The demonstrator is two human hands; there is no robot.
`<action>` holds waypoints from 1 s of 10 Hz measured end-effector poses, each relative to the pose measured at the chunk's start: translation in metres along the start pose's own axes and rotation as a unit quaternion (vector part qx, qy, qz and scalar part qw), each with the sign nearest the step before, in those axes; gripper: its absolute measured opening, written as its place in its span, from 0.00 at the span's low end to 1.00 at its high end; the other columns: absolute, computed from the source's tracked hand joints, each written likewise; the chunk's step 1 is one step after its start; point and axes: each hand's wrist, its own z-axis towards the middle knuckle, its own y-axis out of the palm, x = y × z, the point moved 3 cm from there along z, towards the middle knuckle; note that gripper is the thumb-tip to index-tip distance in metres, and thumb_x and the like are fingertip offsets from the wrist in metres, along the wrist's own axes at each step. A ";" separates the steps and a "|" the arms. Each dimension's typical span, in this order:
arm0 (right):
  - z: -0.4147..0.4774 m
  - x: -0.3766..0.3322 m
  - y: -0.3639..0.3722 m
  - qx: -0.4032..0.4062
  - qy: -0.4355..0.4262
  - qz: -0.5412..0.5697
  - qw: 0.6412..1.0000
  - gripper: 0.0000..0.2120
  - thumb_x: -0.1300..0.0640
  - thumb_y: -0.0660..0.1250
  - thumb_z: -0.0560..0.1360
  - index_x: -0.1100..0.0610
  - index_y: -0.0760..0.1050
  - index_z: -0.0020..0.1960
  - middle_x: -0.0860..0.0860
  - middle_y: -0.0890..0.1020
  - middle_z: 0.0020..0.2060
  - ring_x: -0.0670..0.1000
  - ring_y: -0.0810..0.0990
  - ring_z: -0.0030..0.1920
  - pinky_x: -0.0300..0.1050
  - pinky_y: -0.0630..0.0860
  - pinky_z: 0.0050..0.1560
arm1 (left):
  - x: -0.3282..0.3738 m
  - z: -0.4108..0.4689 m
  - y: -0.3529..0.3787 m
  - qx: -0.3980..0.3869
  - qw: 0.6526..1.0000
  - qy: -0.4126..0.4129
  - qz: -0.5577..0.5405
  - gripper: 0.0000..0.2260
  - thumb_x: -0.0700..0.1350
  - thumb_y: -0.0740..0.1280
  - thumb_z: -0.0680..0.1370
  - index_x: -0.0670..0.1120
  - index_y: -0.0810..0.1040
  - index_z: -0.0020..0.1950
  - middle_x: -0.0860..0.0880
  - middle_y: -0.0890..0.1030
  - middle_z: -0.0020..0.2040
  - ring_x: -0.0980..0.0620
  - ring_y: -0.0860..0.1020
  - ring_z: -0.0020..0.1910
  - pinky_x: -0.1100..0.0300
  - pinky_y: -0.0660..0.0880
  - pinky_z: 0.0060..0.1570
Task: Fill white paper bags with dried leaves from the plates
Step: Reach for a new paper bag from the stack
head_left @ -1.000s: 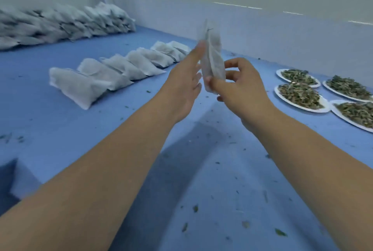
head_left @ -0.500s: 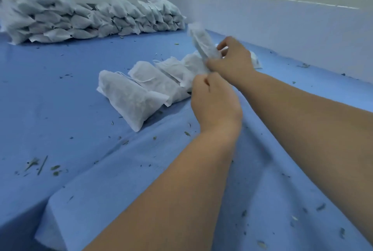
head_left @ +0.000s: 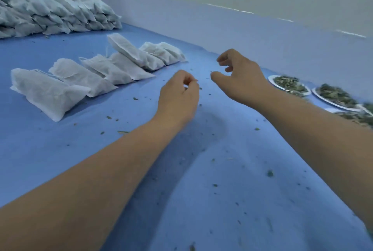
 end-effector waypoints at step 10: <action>-0.021 0.265 -0.141 -0.287 0.227 -0.139 0.920 0.74 0.29 0.82 0.51 0.36 0.33 0.79 0.51 0.60 0.81 0.57 0.60 0.80 0.62 0.60 0.77 | 0.034 0.053 0.272 -0.145 0.964 -0.056 0.214 0.14 0.42 0.54 0.82 0.47 0.64 0.36 0.49 0.67 0.35 0.54 0.64 0.31 0.54 0.69 0.40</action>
